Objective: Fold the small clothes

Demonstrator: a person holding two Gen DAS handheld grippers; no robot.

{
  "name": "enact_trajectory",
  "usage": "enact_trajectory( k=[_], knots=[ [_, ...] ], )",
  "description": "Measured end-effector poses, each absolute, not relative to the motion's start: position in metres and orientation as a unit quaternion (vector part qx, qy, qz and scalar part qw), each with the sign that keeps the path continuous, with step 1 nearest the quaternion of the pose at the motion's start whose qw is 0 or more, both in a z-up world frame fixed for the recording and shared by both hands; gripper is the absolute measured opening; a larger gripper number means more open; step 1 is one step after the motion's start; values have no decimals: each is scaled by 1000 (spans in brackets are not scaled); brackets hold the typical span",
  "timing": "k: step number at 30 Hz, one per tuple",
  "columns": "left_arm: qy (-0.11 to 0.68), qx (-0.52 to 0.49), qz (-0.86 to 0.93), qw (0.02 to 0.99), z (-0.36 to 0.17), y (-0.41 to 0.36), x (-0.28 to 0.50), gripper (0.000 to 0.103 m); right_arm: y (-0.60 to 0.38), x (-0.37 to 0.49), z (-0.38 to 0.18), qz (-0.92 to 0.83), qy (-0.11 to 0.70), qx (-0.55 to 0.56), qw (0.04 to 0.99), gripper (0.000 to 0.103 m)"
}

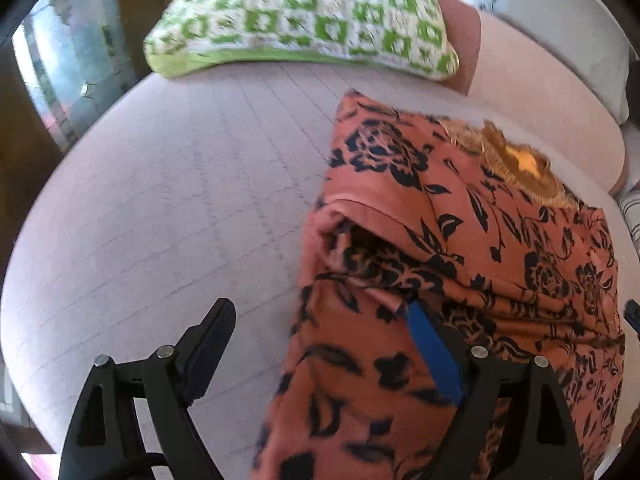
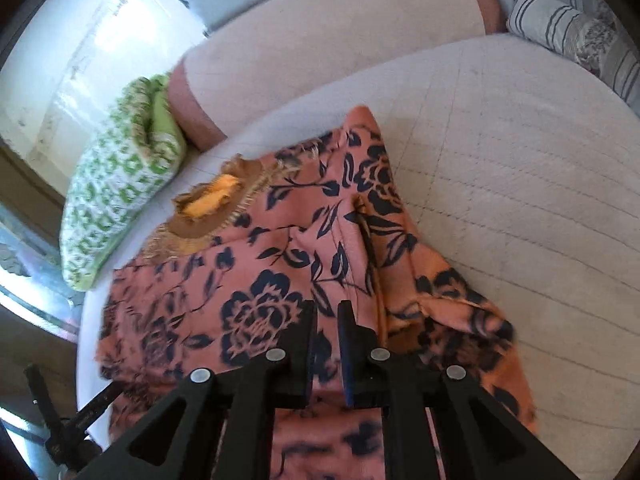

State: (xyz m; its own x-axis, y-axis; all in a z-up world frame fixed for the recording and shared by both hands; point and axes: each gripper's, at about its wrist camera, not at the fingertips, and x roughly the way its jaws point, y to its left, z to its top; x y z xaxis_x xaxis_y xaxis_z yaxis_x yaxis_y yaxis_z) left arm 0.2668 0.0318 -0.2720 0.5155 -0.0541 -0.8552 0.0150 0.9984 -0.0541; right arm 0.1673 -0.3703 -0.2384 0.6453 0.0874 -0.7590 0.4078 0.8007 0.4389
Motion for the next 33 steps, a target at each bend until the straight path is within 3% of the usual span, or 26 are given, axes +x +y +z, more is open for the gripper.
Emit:
enact_trajectory(
  k=[6,13,15,16,17,18,19,20,21,26,28,29,31,33],
  knots=[
    [469,-24,2,883,-259,63,206,89,-387,83,-220,-67,402,310,859,13],
    [478,-68,-21,875,-269,98,155,89,-408,1,-252,-27,433,344,833,18],
    [476,-81,-49,875,-270,99,153,87,-414,-7,-259,-20,433,362,825,24],
    [474,-84,-64,874,-271,97,154,86,-418,-11,-262,-20,436,368,821,36],
    [473,-85,-73,874,-269,98,149,73,-423,-13,-264,-24,437,374,818,58],
    [474,-82,-92,872,-270,94,150,50,-427,-16,-265,-31,434,379,816,70],
    [480,-83,-107,867,-273,91,151,38,-432,-19,-266,-42,427,386,816,79],
    [485,-85,-116,863,-275,88,153,22,-436,-22,-268,-44,426,393,814,79],
    [495,-94,-129,854,-280,86,156,16,-439,-22,-270,-43,429,399,809,79],
    [493,-127,-133,850,-279,92,160,17,-444,-18,-286,-23,440,437,784,78],
    [498,-138,-129,846,-281,94,162,37,-441,-15,-288,-12,440,439,783,77],
    [503,-144,-126,843,-282,96,162,60,-439,-14,-290,-7,447,438,780,76],
    [510,-164,-128,835,-286,101,161,64,-432,-13,-290,0,452,429,782,76],
    [509,-157,-138,835,-286,100,160,64,-422,-10,-293,44,463,438,769,68]
  ],
)
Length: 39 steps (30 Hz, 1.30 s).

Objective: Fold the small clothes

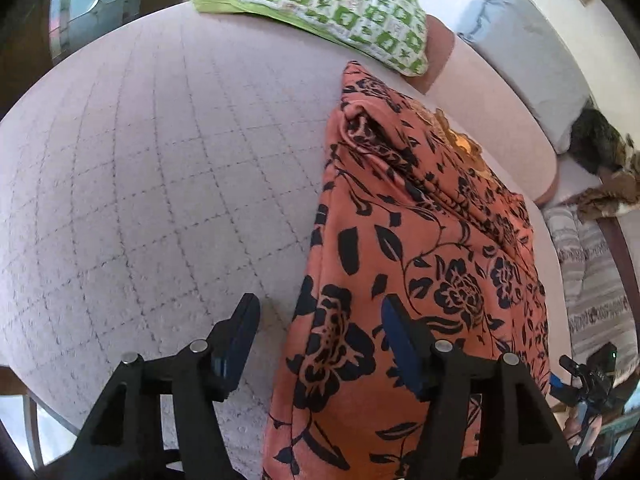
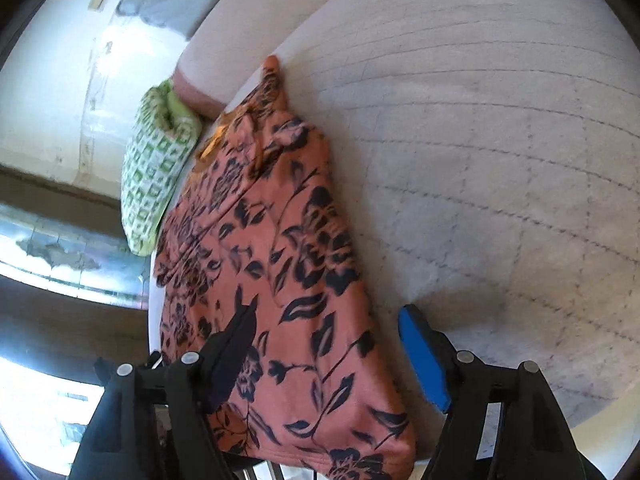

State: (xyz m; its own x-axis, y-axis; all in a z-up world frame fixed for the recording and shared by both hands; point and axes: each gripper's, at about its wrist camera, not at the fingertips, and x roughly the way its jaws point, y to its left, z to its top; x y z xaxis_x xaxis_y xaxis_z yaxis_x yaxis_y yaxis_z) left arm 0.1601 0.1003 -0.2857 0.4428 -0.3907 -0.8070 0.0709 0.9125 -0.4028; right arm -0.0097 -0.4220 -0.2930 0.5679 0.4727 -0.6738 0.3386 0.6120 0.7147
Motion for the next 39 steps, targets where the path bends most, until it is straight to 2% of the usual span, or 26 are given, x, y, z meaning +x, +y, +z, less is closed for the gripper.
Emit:
enact_trajectory(
  k=[1,2,4,5,6,7,8,10,12,18,21,22,24,26,29,31,32,33,36,39],
  knots=[
    [510,-151,-141,835,-286,100,158,64,-418,-9,-295,55,468,440,764,60],
    [511,-139,-142,836,-286,97,158,63,-411,-7,-296,61,479,427,764,57],
    [512,-116,-146,839,-287,91,157,42,-401,-4,-292,59,488,389,779,57],
    [514,-101,-149,839,-288,87,157,21,-399,-4,-291,60,489,382,782,57],
    [515,-86,-145,840,-289,83,157,17,-397,-4,-291,57,490,377,784,55],
    [513,-81,-145,842,-289,82,156,15,-395,-3,-291,54,494,370,785,43],
    [512,-80,-150,842,-288,80,157,7,-395,-2,-293,53,498,365,785,24],
    [509,-87,-169,839,-287,76,157,7,-391,0,-295,52,505,356,784,16],
    [495,-92,-186,844,-282,73,155,7,-387,1,-290,55,499,342,794,13],
    [440,-111,-210,866,-259,77,151,7,-386,-2,-261,94,409,375,827,11],
    [467,-90,-183,860,-268,78,157,10,-393,1,-262,79,406,383,826,11],
    [484,-84,-167,855,-274,79,159,14,-393,6,-270,71,427,382,817,11],
    [504,-91,-149,846,-280,86,162,43,-390,12,-282,64,464,372,801,11],
    [510,-110,-149,840,-283,93,161,62,-386,16,-288,53,489,347,799,15],
    [516,-88,-171,835,-287,87,155,64,-388,15,-291,65,496,365,785,16],
    [511,-48,-175,840,-287,77,151,63,-393,14,-297,67,500,391,770,22],
    [511,-39,-184,839,-287,74,148,50,-394,12,-299,66,500,401,765,23],
    [514,-32,-192,835,-288,71,147,30,-393,12,-299,65,499,403,764,23],
    [522,-36,-209,826,-289,68,147,7,-390,8,-294,76,498,392,770,25],
    [526,-71,-241,813,-286,69,146,6,-373,5,-285,85,501,355,785,24]
  ],
)
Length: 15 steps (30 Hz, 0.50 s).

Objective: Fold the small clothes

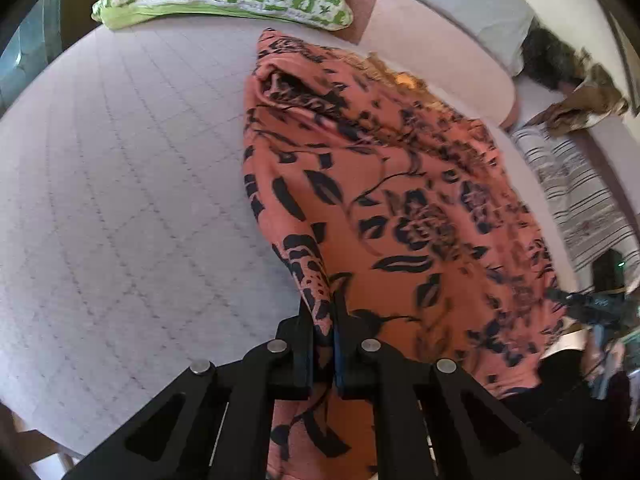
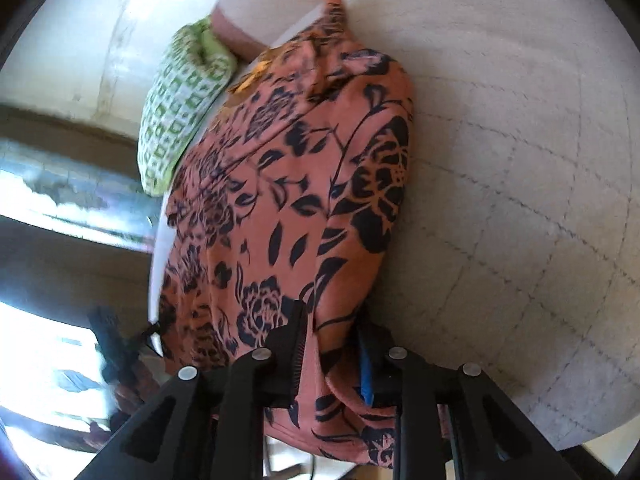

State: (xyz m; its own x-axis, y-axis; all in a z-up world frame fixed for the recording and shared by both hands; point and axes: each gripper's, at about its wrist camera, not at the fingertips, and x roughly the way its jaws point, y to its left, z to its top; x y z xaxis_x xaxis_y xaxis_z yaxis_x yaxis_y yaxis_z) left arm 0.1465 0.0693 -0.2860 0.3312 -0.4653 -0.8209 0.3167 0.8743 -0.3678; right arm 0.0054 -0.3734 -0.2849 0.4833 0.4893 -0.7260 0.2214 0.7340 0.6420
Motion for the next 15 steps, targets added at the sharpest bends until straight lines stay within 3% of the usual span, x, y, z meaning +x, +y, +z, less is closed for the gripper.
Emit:
enact_trajectory(
  k=[2,7,12,15],
  knots=[
    [518,-88,-263,809,-278,70,147,6,-369,7,-276,108,491,368,782,18],
    [468,-149,-327,807,-226,80,177,6,-385,30,-234,153,418,400,801,16],
    [462,-176,-321,807,-184,76,271,7,-431,97,-202,149,329,464,809,16],
    [483,-197,-288,803,-191,64,348,7,-468,151,-200,117,277,504,810,16]
  ],
)
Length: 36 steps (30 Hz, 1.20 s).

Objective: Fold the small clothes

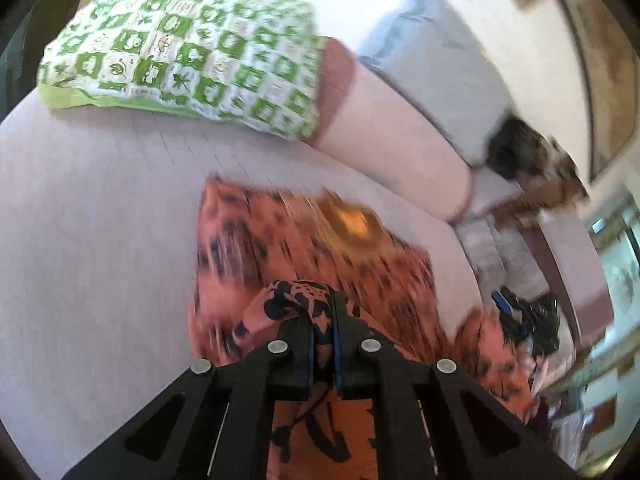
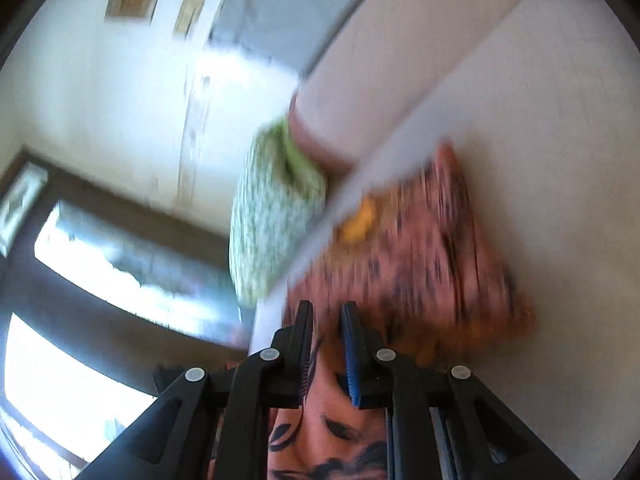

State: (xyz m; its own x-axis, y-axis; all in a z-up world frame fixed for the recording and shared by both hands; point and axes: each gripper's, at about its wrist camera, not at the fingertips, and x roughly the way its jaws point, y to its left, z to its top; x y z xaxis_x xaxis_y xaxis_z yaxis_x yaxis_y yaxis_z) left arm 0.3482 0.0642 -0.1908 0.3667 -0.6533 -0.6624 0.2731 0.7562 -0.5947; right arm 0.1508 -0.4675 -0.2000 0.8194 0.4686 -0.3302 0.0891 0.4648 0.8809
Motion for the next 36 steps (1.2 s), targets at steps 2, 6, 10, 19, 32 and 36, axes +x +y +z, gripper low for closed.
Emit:
enact_trajectory(
  k=[2,6,10,19,32,36],
  knots=[
    [509,-206,-264,793,-210,60,391,8,-494,190,-212,76,254,533,803,16],
    [593,-243,-183,746,-290,50,450,10,-523,239,-262,9,255,581,773,19],
    [525,-289,-212,772,-290,64,424,19,-504,238,-269,34,288,532,795,23],
    [445,-330,-142,820,-254,88,352,74,-407,217,-231,79,382,405,827,86],
    [437,-383,-222,783,-261,89,378,50,-399,275,-205,6,428,390,815,8],
    [377,-429,-239,785,-247,103,388,44,-468,278,-204,-63,320,501,802,12]
  ],
)
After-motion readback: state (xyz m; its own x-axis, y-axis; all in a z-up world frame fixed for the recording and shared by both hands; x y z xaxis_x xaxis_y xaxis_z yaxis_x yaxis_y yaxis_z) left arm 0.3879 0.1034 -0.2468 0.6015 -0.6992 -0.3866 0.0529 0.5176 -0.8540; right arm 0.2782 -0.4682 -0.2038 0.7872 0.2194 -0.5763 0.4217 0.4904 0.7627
